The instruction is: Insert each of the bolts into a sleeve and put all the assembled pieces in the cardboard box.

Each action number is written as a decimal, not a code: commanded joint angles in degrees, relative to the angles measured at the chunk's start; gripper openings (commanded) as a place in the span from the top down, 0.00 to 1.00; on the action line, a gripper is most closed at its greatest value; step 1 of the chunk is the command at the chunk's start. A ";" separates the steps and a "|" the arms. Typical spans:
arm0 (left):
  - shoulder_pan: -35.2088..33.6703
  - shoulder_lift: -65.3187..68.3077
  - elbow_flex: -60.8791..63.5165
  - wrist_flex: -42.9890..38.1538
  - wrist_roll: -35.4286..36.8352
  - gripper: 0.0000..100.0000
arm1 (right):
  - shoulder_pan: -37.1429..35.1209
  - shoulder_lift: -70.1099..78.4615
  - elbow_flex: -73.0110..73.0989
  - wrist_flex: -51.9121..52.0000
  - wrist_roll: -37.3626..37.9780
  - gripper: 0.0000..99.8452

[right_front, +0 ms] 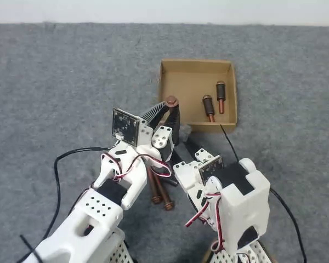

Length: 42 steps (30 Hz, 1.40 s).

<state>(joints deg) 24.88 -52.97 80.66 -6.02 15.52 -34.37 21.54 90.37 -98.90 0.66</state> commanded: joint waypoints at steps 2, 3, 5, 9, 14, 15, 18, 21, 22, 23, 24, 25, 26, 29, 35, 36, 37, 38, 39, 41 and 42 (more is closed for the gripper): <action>0.18 -0.44 -0.22 -2.02 -0.35 0.99 | 1.01 -0.57 -0.97 -1.89 0.88 0.99; 0.18 -0.44 -0.13 -2.02 -0.35 0.99 | 1.01 -0.57 -0.97 -1.89 0.88 0.99; 0.26 -0.44 0.40 -2.02 -0.35 0.99 | 1.01 -0.57 -0.97 -1.89 0.88 0.99; 0.35 -0.44 0.57 -0.18 -0.26 0.99 | 1.01 -0.57 -0.97 -1.89 0.88 0.99; 1.05 -0.44 0.57 0.70 -0.26 0.99 | 1.01 -0.57 -0.97 -1.89 0.97 0.99; 1.05 -0.44 0.57 0.70 -0.26 0.99 | 1.10 -0.57 -0.97 -1.89 0.97 0.99; 1.23 -0.44 0.57 0.70 -0.26 0.99 | 1.98 -0.66 -1.05 -1.89 0.97 0.99; 1.23 -0.44 0.57 0.70 -0.26 0.99 | 2.51 -1.89 -1.23 -1.89 0.97 0.99; 1.32 -0.44 0.57 0.70 -0.26 0.99 | 2.59 -2.07 -1.14 -1.89 0.97 0.99; 1.32 -0.44 0.48 0.70 -0.26 0.99 | 2.59 -2.24 -1.14 -1.80 0.97 0.99; 1.32 -0.44 0.48 0.70 -0.26 0.99 | 2.59 -2.24 -1.05 -1.80 0.97 0.99; 1.32 -0.44 0.48 0.70 -0.26 0.99 | 2.59 -2.24 -1.05 -1.80 0.97 0.99; 1.32 -0.44 0.48 0.70 -0.18 0.99 | 2.59 -2.33 -1.05 -1.80 0.97 0.99; 1.32 -0.44 0.40 0.70 -0.18 0.99 | 2.59 -2.51 -0.97 -1.80 0.97 0.99; 1.32 -0.44 0.40 0.70 -0.18 0.99 | 2.68 -2.59 -0.97 -1.89 1.05 0.99; 1.32 -0.35 0.40 0.70 -0.18 0.99 | 2.68 -2.59 -0.97 -1.89 1.05 0.99; 1.32 -0.09 0.40 0.70 -0.18 0.99 | 2.68 -2.59 -0.97 -1.89 1.05 0.99; 1.32 0.00 0.40 0.70 -0.18 0.99 | 2.68 -2.59 -0.97 -1.89 1.05 0.99; 1.32 0.00 0.40 0.70 -0.18 0.99 | 2.77 -2.59 -0.97 -1.89 1.05 0.99; 1.32 0.09 0.57 0.70 -0.18 0.99 | 3.56 -2.59 -1.14 -1.89 1.14 0.99; 1.32 0.09 0.66 0.79 -0.18 0.99 | 3.74 -2.59 -1.32 -1.89 1.93 0.99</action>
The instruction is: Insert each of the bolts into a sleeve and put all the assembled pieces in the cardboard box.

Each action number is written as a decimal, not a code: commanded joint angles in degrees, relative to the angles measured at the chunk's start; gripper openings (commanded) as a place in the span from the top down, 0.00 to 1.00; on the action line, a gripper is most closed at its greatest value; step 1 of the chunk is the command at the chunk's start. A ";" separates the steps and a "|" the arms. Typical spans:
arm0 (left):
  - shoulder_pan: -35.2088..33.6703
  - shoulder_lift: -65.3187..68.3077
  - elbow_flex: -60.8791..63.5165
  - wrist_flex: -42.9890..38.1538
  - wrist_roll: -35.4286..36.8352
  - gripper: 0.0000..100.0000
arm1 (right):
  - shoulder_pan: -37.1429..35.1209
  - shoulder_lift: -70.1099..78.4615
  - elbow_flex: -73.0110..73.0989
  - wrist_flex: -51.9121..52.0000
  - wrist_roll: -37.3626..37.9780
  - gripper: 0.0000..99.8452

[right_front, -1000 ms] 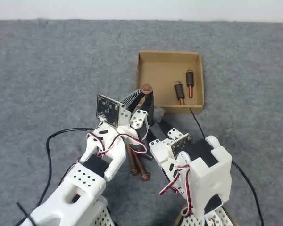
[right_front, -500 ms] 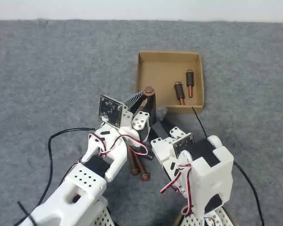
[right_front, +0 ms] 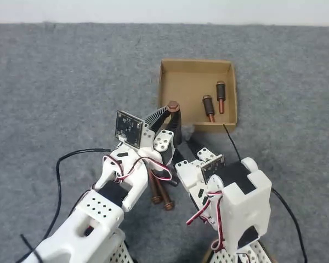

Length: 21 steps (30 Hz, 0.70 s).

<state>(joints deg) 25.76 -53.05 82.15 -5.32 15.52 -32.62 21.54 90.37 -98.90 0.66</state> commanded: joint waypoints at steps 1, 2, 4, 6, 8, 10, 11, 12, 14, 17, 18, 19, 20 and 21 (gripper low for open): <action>0.44 0.18 -0.84 0.79 -0.18 0.99 | 2.15 -2.59 -1.32 -1.89 2.99 0.99; 0.44 0.18 -1.10 2.11 -0.18 0.99 | 2.15 -2.59 -1.32 -1.89 3.87 0.99; 0.97 0.18 -1.19 4.31 -0.18 0.99 | 1.98 -2.59 -1.14 -1.89 4.75 0.99; 1.23 0.18 -1.19 5.19 -0.18 0.99 | 1.98 -2.59 -1.05 -1.89 4.92 0.99; 1.23 0.18 -1.19 5.27 -0.18 0.99 | 1.98 -2.59 -1.05 -1.89 4.92 0.99; 1.41 0.18 -0.84 5.27 -0.18 0.99 | 2.24 -2.68 -1.14 -1.89 4.92 0.99; 1.85 0.26 -0.84 5.36 -0.18 0.99 | 2.24 -2.68 -1.14 -1.89 4.92 0.99; 2.02 0.26 -0.66 5.36 -0.18 0.99 | 2.33 -2.68 -1.14 -1.89 4.92 0.99; 2.29 0.26 -0.48 5.36 -0.26 0.99 | 2.33 -2.68 -1.05 -1.89 5.01 0.99; 2.29 0.26 -0.31 5.36 -0.26 0.99 | 2.33 -2.68 -1.05 -1.89 5.01 0.99; 2.29 0.26 0.13 5.36 -0.26 0.99 | 2.33 -2.68 -1.05 -1.89 5.01 0.99; 2.29 0.26 0.57 5.36 -0.26 0.99 | 2.33 -2.68 -1.05 -1.89 5.01 0.99; 2.29 0.26 1.10 5.36 -0.26 0.99 | 2.33 -2.68 -1.05 -1.89 5.01 0.99; 2.29 0.26 1.63 5.36 -0.26 0.99 | 2.33 -2.68 -1.05 -1.89 5.01 0.99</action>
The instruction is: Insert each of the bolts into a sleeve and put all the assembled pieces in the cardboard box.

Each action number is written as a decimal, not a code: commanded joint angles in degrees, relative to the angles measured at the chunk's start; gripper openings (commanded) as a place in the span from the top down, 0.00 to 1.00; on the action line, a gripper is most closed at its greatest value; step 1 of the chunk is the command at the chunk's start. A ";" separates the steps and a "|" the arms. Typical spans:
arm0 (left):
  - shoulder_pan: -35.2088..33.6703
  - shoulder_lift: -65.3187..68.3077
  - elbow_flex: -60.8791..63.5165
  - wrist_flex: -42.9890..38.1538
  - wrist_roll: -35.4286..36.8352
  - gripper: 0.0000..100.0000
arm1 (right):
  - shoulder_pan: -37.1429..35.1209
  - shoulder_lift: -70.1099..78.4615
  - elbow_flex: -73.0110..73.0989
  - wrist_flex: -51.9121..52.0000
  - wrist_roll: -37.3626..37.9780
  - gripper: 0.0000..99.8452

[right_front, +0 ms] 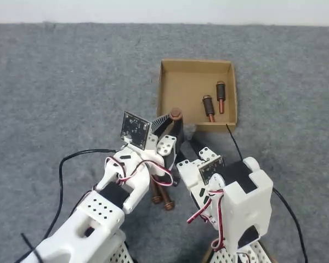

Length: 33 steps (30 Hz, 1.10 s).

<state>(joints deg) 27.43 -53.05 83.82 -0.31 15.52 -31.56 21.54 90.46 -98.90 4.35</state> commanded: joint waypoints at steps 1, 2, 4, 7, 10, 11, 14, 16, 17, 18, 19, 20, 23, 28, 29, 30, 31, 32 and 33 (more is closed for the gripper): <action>0.62 0.26 0.48 0.35 -0.18 0.99 | 1.27 -2.68 -1.14 -1.89 1.32 0.99; 0.62 0.26 1.01 0.35 -0.18 0.99 | 1.27 -2.68 -1.14 -1.89 1.32 0.99; 0.70 0.26 1.54 0.35 -0.18 0.99 | 1.27 -2.68 -1.14 -1.89 1.32 0.99; 0.70 0.26 1.63 0.35 -0.18 0.99 | 1.27 -2.68 -1.14 -1.89 1.32 0.99; 0.70 0.26 1.63 0.35 -0.18 0.99 | 1.27 -2.68 -1.14 -1.89 1.32 0.99; 0.70 0.26 1.63 0.35 -0.18 0.99 | 1.27 -2.68 -1.14 -1.89 1.32 0.99; 0.70 0.26 1.80 2.29 0.18 0.99 | 1.27 -2.68 -1.14 -1.89 1.32 0.99; 0.70 0.26 1.80 3.60 1.93 0.99 | 1.27 -2.68 -1.14 -1.89 1.32 0.99; 0.70 0.26 1.80 3.96 2.37 0.99 | 1.27 -2.68 -1.14 -1.89 1.32 0.99; 0.70 0.26 1.80 4.13 2.55 0.99 | 1.27 -2.68 -1.14 -1.89 1.32 0.99; 0.70 0.26 1.80 4.13 2.55 0.99 | 1.27 -2.68 -1.14 -1.89 1.32 0.99; 0.70 0.26 1.80 4.13 2.55 0.99 | 1.27 -2.68 -1.14 -1.89 1.32 0.99; 0.70 0.26 1.80 3.96 2.64 0.99 | 1.27 -2.68 -1.14 -1.89 1.32 0.99; 0.70 0.26 1.71 3.96 2.64 0.99 | 1.27 -2.68 -1.14 -1.89 1.32 0.99; 0.70 0.26 1.71 3.96 2.64 0.99 | 1.27 -2.68 -1.14 -1.89 1.32 0.99; 0.70 0.26 1.63 3.96 2.64 0.99 | 1.27 -2.68 -1.14 -1.89 1.32 0.99; 0.70 0.26 1.63 3.96 2.73 0.99 | 1.27 -2.68 -1.14 -1.89 1.32 0.99; 0.70 0.26 1.63 3.96 2.73 0.99 | 1.27 -2.68 -1.14 -1.89 1.32 0.99; 0.70 0.26 1.63 3.96 2.73 0.99 | 1.27 -2.68 -1.14 -1.89 1.32 0.99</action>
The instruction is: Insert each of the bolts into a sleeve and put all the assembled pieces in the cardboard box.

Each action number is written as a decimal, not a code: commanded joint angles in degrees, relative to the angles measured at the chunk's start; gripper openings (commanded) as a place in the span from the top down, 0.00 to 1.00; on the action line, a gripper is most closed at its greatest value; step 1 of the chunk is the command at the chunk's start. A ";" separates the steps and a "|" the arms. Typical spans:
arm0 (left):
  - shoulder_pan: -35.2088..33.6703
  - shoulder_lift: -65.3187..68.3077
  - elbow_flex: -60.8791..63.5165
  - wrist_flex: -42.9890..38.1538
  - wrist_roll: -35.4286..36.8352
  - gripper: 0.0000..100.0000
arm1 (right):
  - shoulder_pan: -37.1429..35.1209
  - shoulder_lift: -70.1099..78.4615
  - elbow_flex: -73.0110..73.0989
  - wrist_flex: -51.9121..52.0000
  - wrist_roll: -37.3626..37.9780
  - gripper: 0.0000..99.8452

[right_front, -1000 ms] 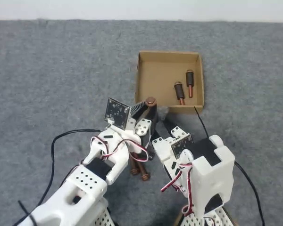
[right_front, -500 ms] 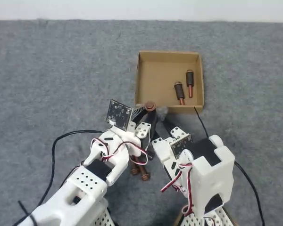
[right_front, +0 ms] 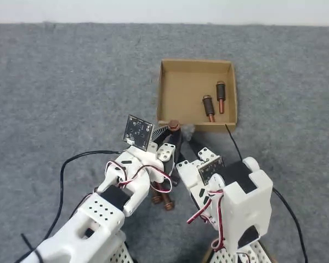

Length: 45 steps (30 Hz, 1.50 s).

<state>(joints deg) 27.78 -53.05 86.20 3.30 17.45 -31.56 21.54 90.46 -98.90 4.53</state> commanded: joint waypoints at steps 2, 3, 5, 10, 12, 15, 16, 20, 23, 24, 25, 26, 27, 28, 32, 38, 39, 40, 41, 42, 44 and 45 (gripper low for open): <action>0.35 0.18 -0.84 0.35 0.79 0.99 | 1.27 -2.68 -1.14 -1.89 1.14 0.99; 0.70 0.18 -0.84 0.35 1.05 0.99 | 1.27 -2.68 -1.14 -1.89 1.14 0.99; 1.23 0.18 -0.84 0.35 2.64 0.97 | 1.27 -2.68 -1.14 -1.89 1.14 0.99; 1.41 0.18 -0.66 0.53 3.87 0.89 | 1.36 -2.68 -1.14 -1.89 1.14 0.99; 1.41 0.18 -0.66 0.53 3.87 0.90 | 1.36 -2.68 -1.14 -1.89 1.14 0.99; 1.41 0.18 -0.66 0.53 3.78 0.92 | 1.36 -2.68 -1.14 -1.89 1.14 0.99; 1.41 0.09 -0.66 0.53 3.78 0.92 | 1.36 -2.68 -1.14 -1.89 1.14 0.99; 1.49 -0.26 -0.66 0.62 3.78 0.92 | 1.36 -2.68 -1.14 -1.89 1.14 0.99; 1.58 -0.26 -0.75 0.62 3.78 0.91 | 1.36 -2.68 -1.14 -1.89 1.14 0.99; 1.49 -0.26 -0.75 0.62 3.78 0.89 | 1.36 -2.68 -1.14 -1.89 1.14 0.99; 1.23 -0.26 -0.75 0.62 3.78 0.87 | 1.36 -2.68 -1.14 -1.89 1.14 0.99; 1.05 -0.26 -0.75 0.70 3.78 0.85 | 1.36 -2.68 -1.14 -1.89 1.14 0.99; 0.97 -0.26 -0.66 0.70 3.78 0.83 | 1.36 -2.68 -1.14 -1.89 1.14 0.99; 0.97 -0.26 -0.57 0.70 3.78 0.81 | 1.36 -2.68 -1.14 -1.89 1.14 0.99; 0.44 -0.35 -0.66 0.70 3.87 0.80 | 1.36 -2.68 -1.23 -1.89 1.14 0.99; 0.44 -0.70 -1.54 0.70 3.87 0.80 | 1.36 -2.68 -1.32 -1.89 1.23 0.99; 0.26 -1.32 -1.80 1.05 3.87 0.80 | 1.36 -2.68 -1.32 -1.89 1.23 0.99; -0.44 -2.37 -2.15 2.29 3.87 0.80 | 1.36 -2.68 -1.32 -1.89 1.23 0.99; -1.05 -3.78 -2.51 3.96 3.87 0.80 | 1.36 -2.68 -1.32 -1.89 1.23 0.99; -1.76 -5.63 -2.95 5.98 3.87 0.80 | 1.36 -2.68 -1.32 -1.89 1.23 0.99; -2.20 -10.20 -3.47 10.99 3.87 0.80 | 1.36 -2.68 -1.41 -1.89 1.23 0.99; -1.93 -12.75 -3.56 13.54 3.96 0.80 | 1.36 -2.68 -1.41 -1.89 1.23 0.99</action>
<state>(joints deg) 26.11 -58.68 86.20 10.68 20.88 -31.12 21.54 90.37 -98.90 4.44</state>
